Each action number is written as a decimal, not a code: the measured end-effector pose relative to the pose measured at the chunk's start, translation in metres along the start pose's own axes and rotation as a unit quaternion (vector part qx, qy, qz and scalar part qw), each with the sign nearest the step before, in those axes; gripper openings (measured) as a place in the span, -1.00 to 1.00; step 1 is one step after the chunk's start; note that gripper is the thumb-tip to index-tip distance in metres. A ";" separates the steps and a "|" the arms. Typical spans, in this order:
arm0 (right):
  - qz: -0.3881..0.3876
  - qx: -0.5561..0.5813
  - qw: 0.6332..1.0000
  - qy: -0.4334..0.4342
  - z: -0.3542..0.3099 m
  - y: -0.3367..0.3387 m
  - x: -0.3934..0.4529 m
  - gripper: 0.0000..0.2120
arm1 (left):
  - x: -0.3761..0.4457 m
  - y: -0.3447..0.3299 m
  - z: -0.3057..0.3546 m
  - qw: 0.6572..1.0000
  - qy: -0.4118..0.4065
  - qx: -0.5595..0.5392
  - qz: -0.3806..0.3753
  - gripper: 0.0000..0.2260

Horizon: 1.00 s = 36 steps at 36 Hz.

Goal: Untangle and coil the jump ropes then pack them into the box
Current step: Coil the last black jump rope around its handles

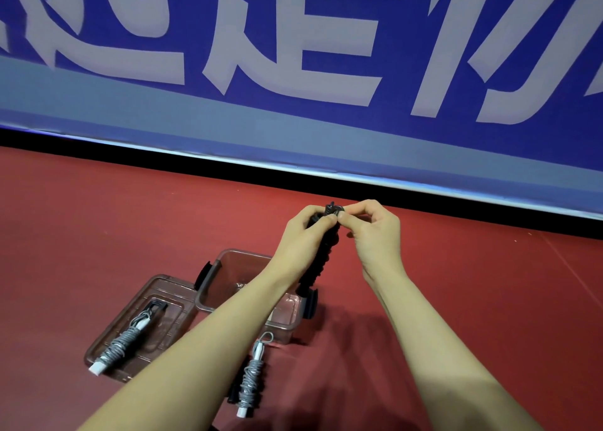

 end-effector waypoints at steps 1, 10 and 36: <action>0.001 0.001 1.000 0.000 0.000 0.000 0.000 -0.78 | 0.000 0.000 0.000 1.000 -0.005 0.001 0.004 -0.93; -0.059 0.005 0.998 -0.010 0.002 -0.005 -0.002 -0.86 | 0.002 0.003 0.006 0.999 -0.037 0.004 0.016 -0.87; -0.082 0.001 0.997 0.011 -0.001 -0.011 0.000 -0.85 | 0.003 0.013 0.017 0.993 -0.085 0.072 0.033 -0.88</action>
Point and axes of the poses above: each hand's wrist, its own x-axis towards the middle knuckle, its own y-axis out of the back of the hand, z = x × y, the point moved 9 cm from there along x, towards the middle knuckle, and after that the axes turned 9 degrees about -y, right-handed, at the moved point
